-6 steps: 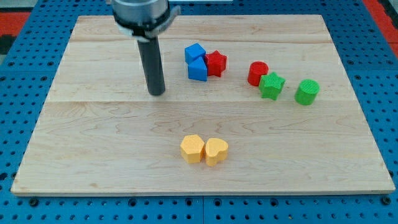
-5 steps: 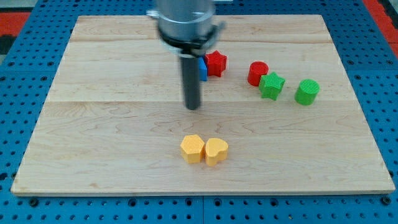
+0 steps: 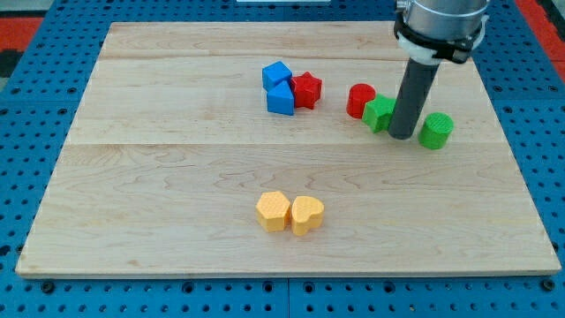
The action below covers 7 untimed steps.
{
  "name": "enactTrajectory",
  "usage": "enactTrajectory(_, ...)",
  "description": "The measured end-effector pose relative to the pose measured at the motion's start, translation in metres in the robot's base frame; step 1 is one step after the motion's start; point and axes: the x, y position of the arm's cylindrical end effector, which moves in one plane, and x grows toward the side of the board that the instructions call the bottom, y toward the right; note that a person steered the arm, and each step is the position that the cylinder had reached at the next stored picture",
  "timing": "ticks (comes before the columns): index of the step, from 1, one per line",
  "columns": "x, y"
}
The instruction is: Move the red circle and green blocks to the group of blocks
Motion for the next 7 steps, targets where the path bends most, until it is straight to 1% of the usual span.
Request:
enactTrajectory(1, -0.025, -0.006)
enactTrajectory(2, -0.04, -0.014)
enactTrajectory(3, -0.038, -0.017)
enactTrajectory(6, -0.035, -0.066)
enactTrajectory(7, -0.018, -0.073)
